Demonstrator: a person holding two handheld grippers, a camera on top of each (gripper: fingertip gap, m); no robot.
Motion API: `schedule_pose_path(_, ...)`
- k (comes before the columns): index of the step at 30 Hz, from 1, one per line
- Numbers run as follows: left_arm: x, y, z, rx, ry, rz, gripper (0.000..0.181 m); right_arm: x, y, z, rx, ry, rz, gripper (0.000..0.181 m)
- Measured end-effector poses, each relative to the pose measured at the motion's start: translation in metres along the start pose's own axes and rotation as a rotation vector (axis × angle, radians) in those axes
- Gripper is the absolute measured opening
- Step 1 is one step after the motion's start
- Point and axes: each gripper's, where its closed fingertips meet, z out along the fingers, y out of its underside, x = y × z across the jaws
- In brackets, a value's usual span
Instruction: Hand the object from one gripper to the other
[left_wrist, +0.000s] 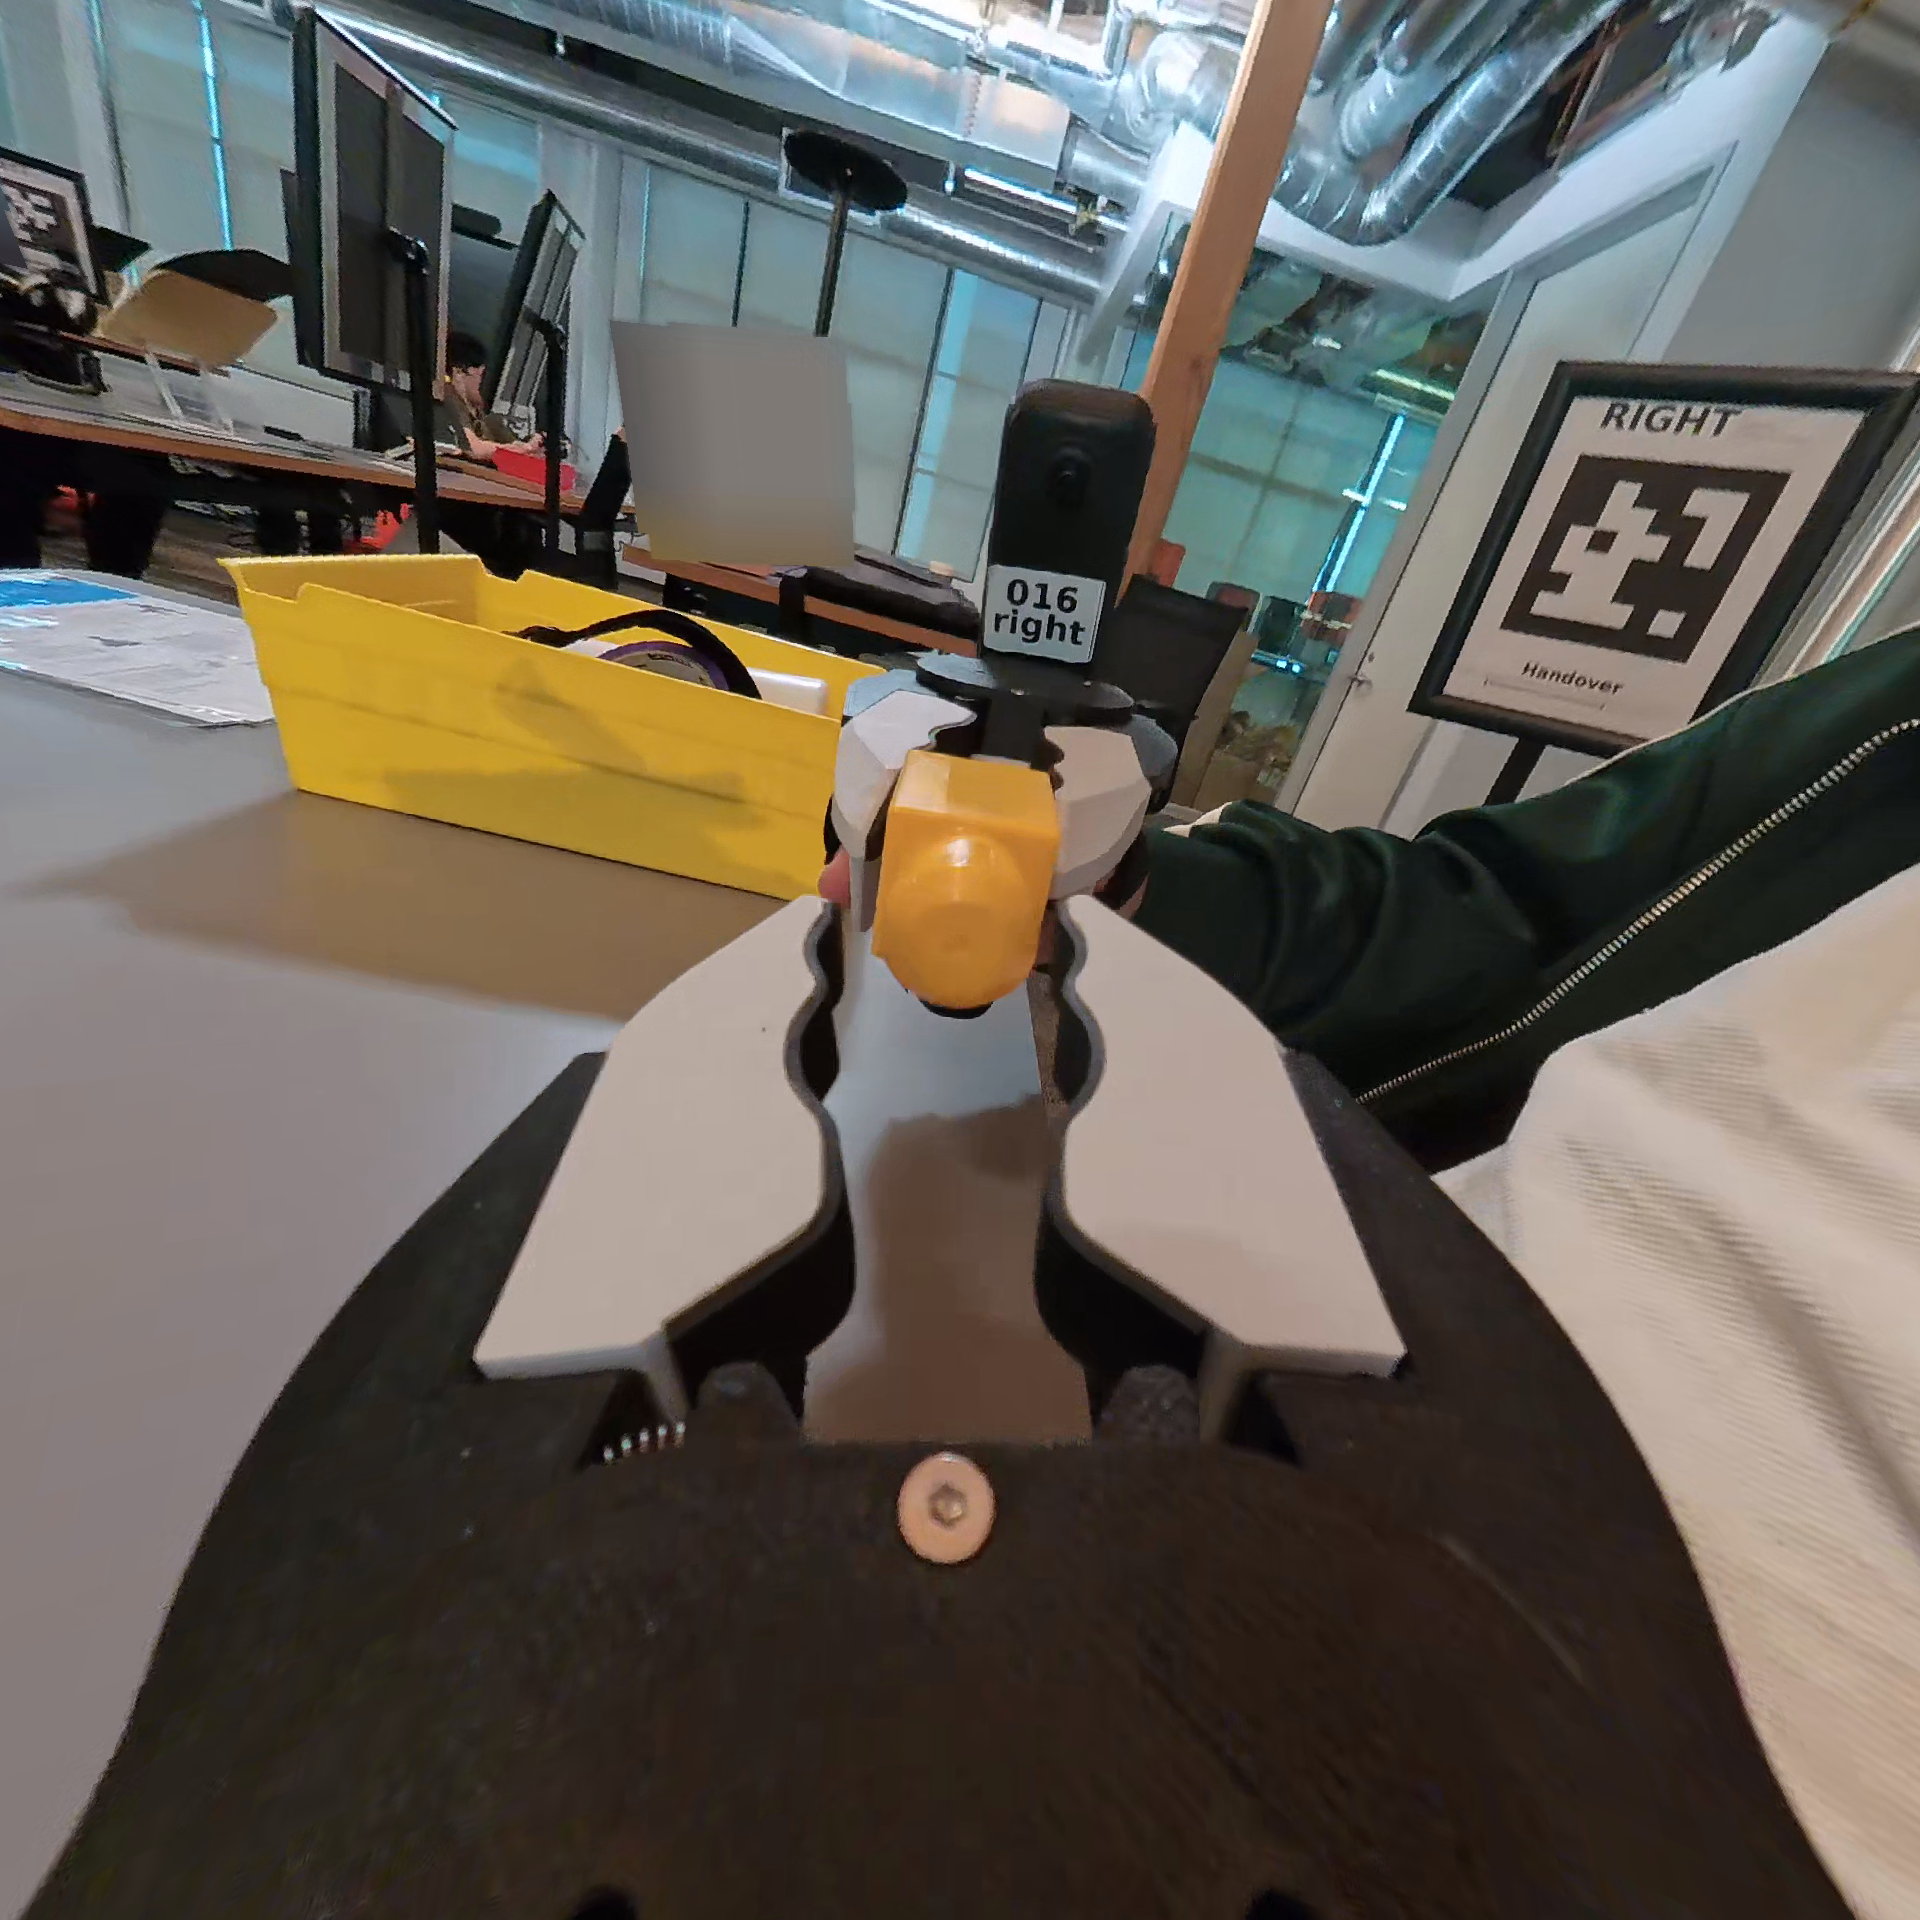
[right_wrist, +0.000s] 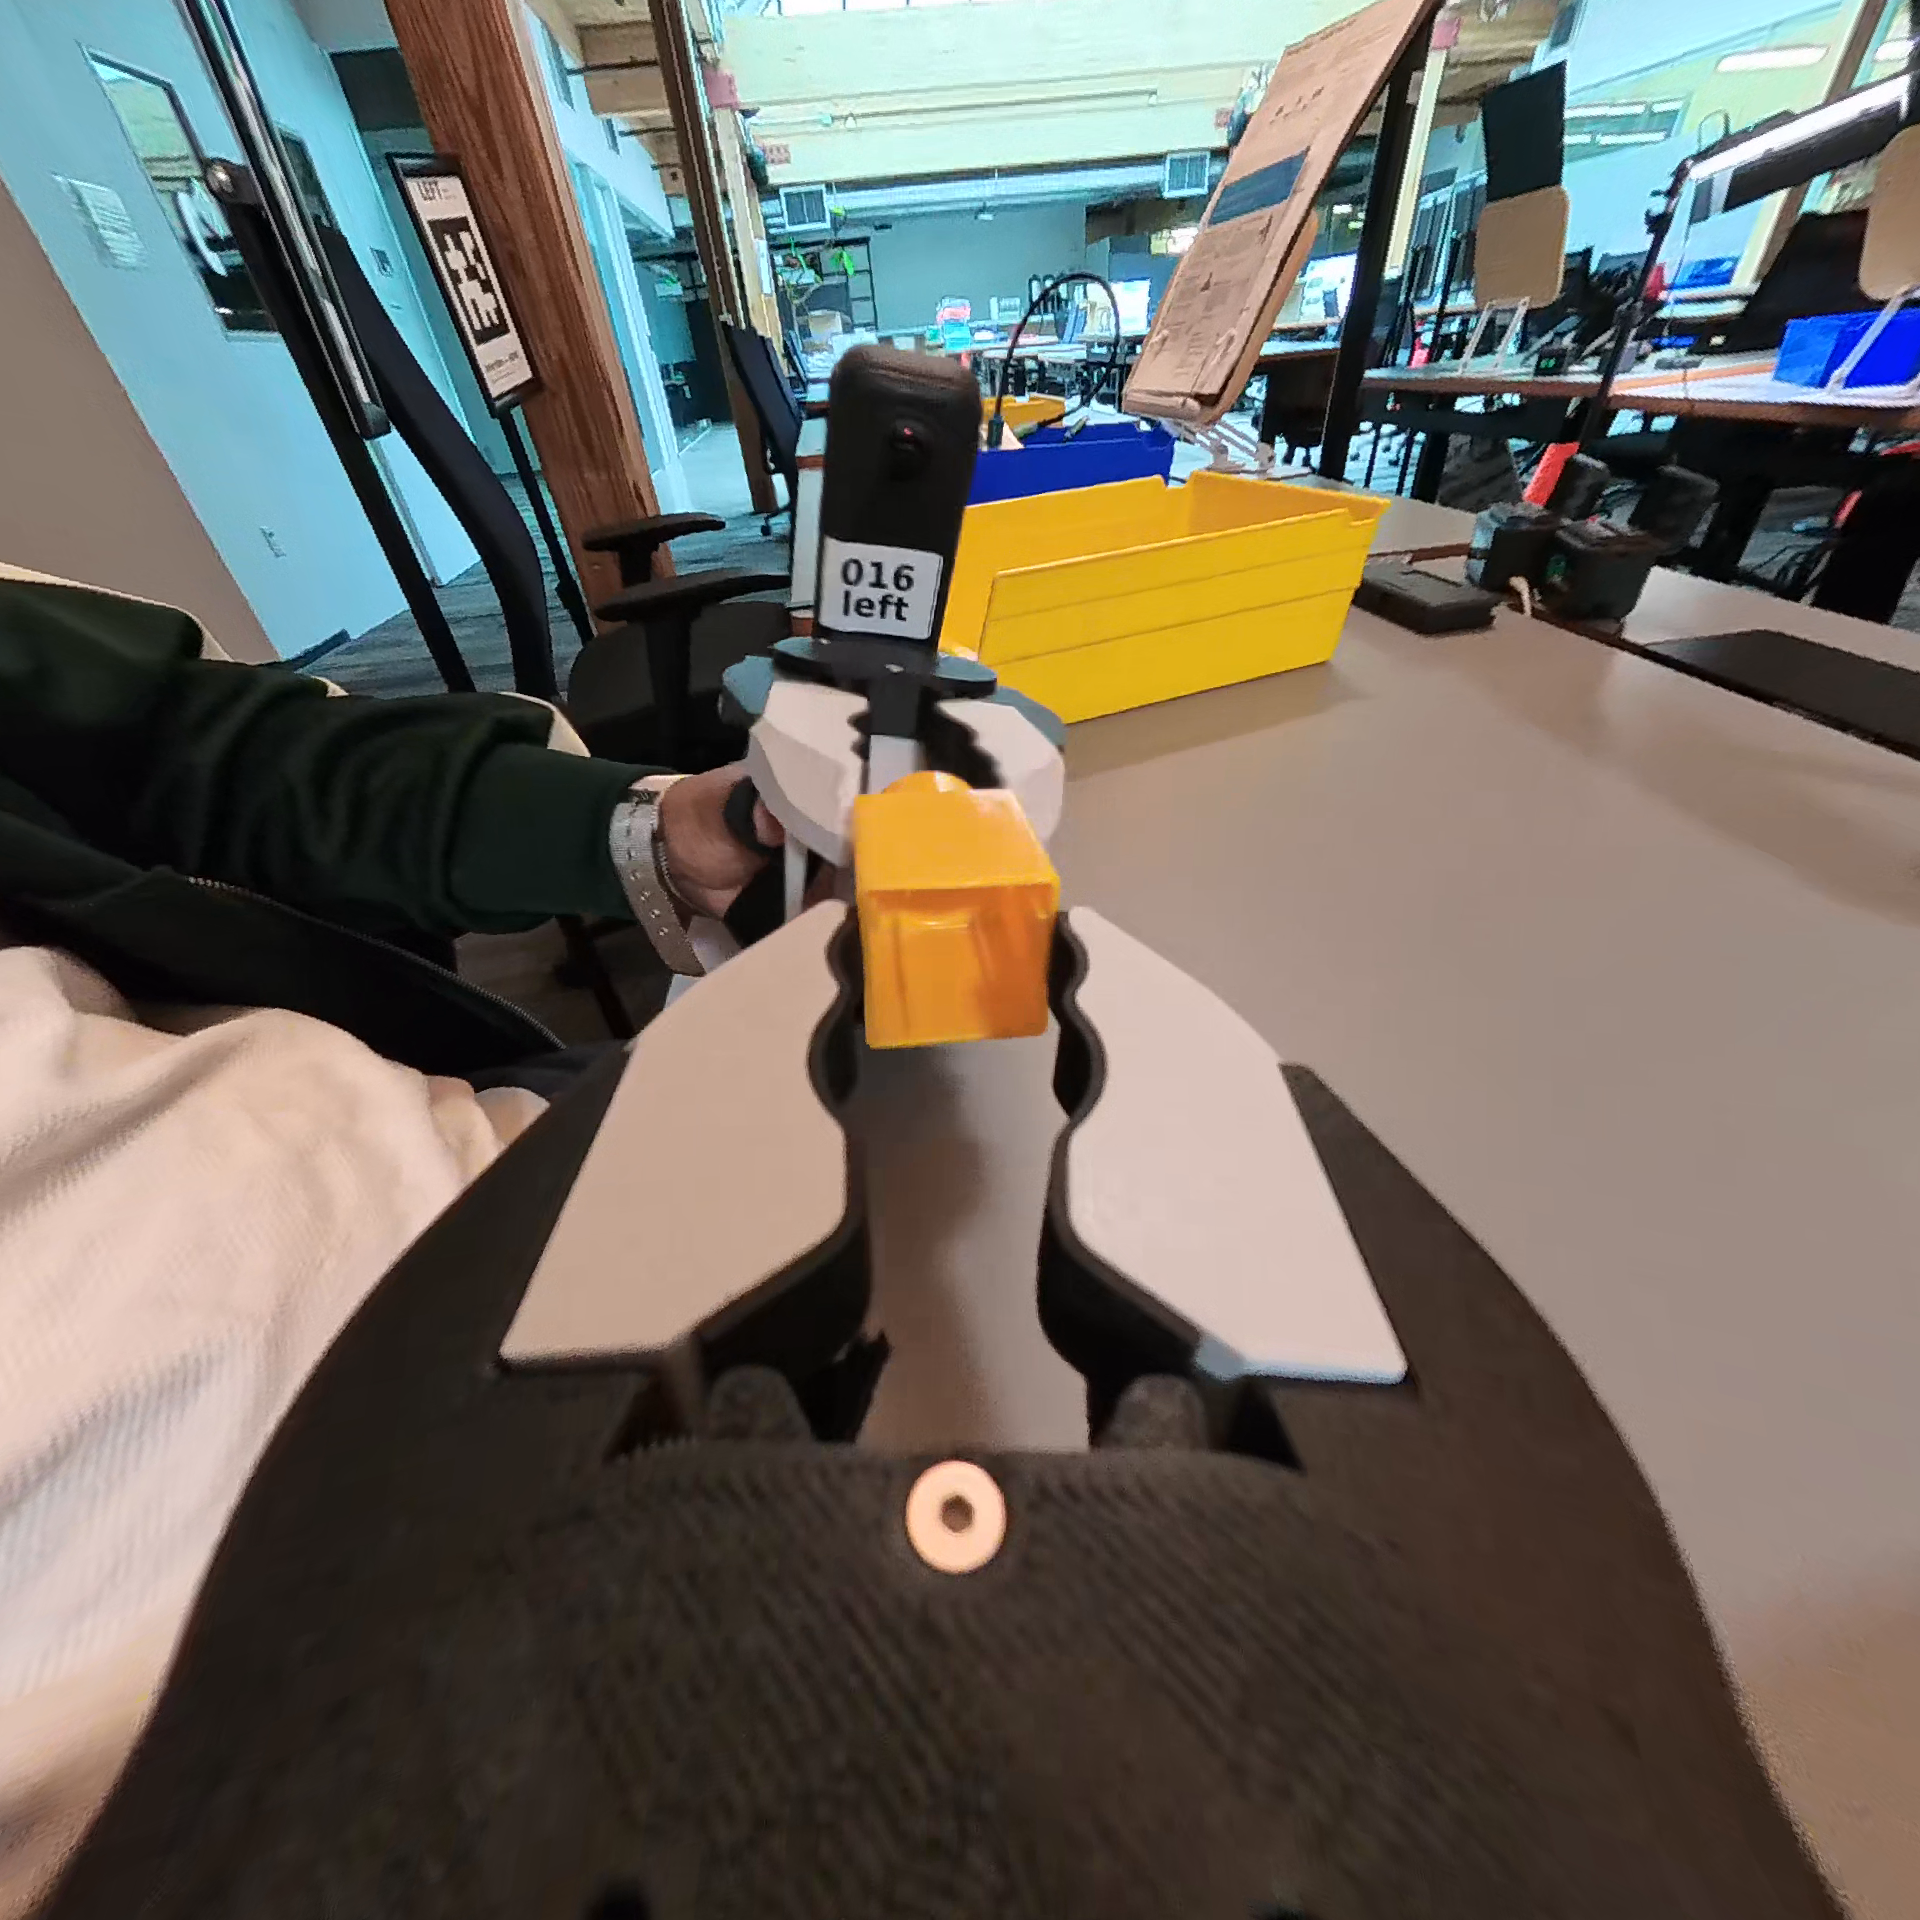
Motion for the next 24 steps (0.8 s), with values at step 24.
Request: schedule_pose_path(24, -0.028, 0.013, -0.002, -0.188, -0.389, -0.038, 0.029, 0.04, 0.024, 0.013, -0.578, 0.648, -1.085, 0.037)
